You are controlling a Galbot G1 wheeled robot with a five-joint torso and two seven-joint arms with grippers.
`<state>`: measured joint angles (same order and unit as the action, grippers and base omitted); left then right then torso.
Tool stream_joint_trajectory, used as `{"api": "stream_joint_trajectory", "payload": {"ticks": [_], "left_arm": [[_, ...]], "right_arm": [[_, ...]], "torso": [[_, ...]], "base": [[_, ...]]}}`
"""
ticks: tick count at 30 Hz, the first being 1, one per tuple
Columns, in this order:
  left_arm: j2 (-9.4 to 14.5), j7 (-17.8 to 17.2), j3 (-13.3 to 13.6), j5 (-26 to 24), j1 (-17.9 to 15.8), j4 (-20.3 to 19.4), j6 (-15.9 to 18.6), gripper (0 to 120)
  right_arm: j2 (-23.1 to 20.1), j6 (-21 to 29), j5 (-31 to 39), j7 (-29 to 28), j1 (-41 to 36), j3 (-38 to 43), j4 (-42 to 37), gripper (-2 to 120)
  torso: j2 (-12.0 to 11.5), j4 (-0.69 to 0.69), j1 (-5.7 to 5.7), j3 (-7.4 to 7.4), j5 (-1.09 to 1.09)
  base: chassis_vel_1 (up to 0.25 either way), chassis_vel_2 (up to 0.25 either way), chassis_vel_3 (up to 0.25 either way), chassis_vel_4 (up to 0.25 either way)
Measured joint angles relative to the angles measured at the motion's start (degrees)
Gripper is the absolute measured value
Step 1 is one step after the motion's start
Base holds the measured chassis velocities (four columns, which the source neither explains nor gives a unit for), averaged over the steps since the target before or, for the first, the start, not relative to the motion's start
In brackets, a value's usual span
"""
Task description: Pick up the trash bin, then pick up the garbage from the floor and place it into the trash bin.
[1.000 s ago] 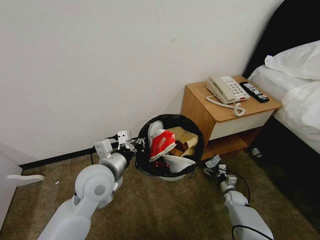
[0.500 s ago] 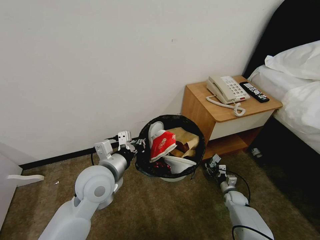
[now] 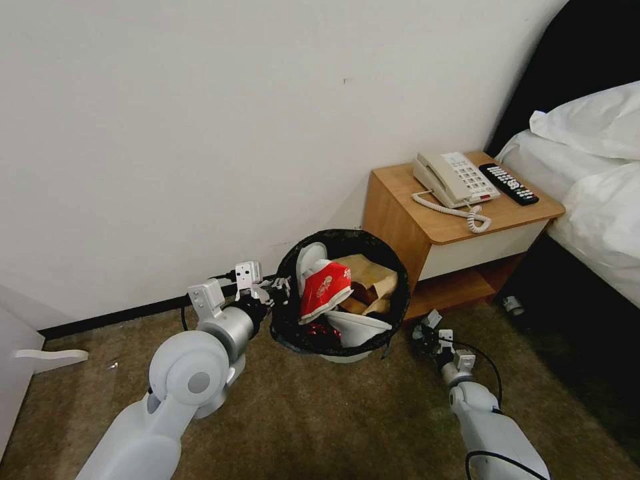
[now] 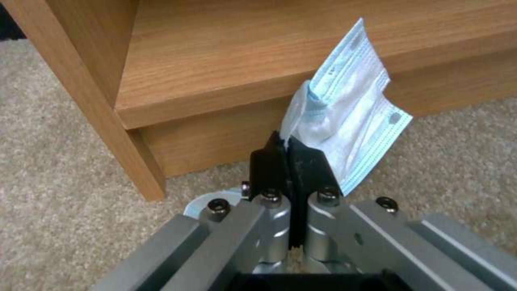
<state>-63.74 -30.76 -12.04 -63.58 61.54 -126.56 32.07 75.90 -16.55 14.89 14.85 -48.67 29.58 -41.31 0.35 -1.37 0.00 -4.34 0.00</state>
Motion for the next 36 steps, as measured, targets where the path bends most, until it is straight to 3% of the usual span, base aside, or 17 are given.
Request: {"api": "stream_joint_trajectory", "payload": {"ticks": [23,29,31,36], "left_arm": [[0.16,-0.01,-0.1,-0.02,0.23,0.0,-0.09,4],[0.29,-0.13,-0.39,-0.17,0.12,0.0,-0.09,4],[0.31,-0.18,-0.78,-0.41,-0.03,0.01,-0.09,4],[0.26,-0.23,-1.02,-0.6,-0.29,0.08,-0.09,4]], "right_arm": [[-0.82,-0.02,1.62,-0.02,-2.12,-0.26,-3.33,0],[-2.77,0.18,3.13,-0.24,-5.67,-0.18,-8.83,0],[-5.88,0.61,5.21,-0.64,-9.91,0.1,-14.4,0],[-10.36,-0.76,6.16,-0.78,-14.77,1.52,-19.74,0]], "torso": [[0.0,0.0,0.0,0.0,0.01],[0.0,0.01,0.0,0.01,0.01],[0.0,0.01,0.0,0.01,0.05],[0.0,-0.03,0.0,0.01,-0.03]], "base": [[0.0,0.0,0.0,0.0],[0.0,0.0,0.0,0.0],[0.0,0.0,0.0,0.0],[0.0,0.0,0.0,0.0]]}}
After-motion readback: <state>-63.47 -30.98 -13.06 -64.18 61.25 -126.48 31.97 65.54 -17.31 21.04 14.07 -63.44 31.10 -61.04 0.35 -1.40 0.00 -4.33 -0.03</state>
